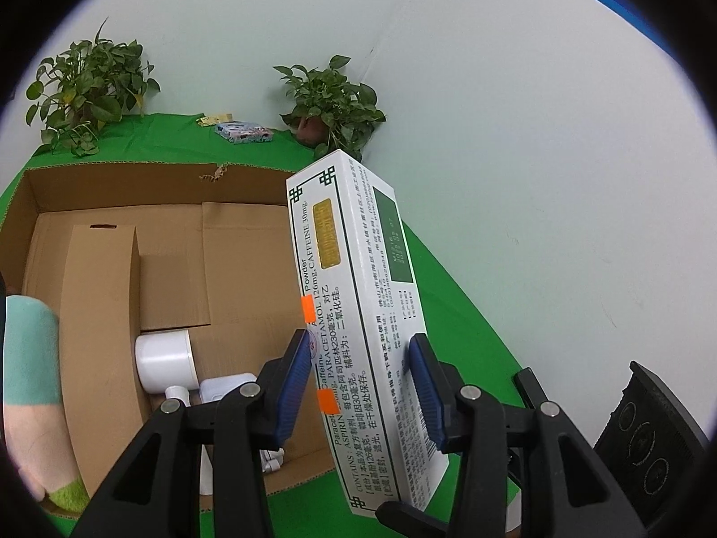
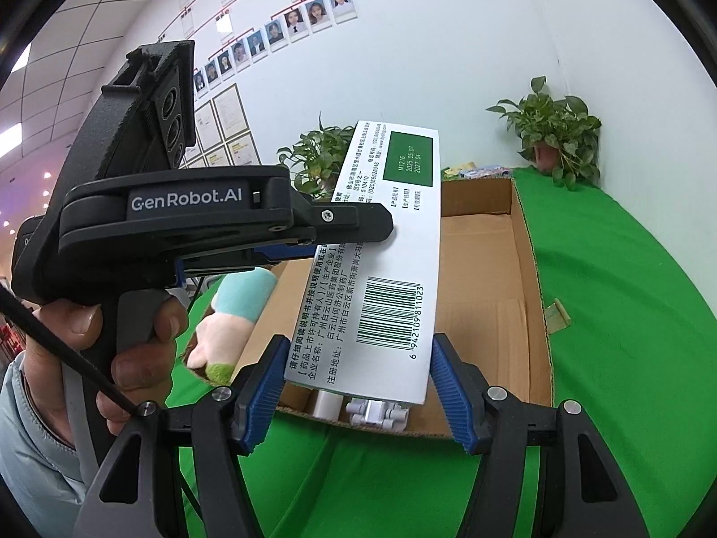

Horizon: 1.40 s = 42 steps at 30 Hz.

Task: Organize objects
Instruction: 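Carry the product box into the box beside the phone stand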

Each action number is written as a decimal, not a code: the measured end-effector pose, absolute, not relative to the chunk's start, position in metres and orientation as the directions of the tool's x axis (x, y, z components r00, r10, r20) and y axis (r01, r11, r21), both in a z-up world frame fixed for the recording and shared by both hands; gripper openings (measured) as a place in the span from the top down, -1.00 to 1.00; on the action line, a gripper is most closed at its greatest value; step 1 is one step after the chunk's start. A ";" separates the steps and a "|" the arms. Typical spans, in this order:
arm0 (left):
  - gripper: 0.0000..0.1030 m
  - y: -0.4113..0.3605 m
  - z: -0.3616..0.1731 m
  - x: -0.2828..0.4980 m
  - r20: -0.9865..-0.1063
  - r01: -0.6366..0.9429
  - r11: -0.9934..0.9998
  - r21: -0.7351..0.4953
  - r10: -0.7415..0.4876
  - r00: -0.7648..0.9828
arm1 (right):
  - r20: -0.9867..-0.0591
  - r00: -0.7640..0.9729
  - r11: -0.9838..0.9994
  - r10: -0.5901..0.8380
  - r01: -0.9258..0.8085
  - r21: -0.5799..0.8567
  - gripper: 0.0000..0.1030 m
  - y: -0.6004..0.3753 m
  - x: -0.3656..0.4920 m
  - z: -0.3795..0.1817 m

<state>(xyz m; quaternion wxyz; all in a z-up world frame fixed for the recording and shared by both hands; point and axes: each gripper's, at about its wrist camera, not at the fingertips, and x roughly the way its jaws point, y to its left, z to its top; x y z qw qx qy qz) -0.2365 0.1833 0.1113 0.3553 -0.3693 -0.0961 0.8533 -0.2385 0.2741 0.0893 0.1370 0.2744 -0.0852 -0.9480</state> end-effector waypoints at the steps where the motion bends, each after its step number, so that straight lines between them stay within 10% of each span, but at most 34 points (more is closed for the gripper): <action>1: 0.16 0.184 0.110 -0.240 -0.565 -0.533 -0.730 -0.429 0.677 -0.472 | -0.502 -0.809 -0.949 -0.304 0.212 0.234 -0.18 0.275 -0.244 0.088; 42: 0.15 0.232 -0.032 -0.328 -0.742 -0.395 -0.779 -0.487 0.607 -0.284 | -0.745 -0.593 -0.950 -0.305 0.129 0.286 -0.17 0.324 -0.363 -0.049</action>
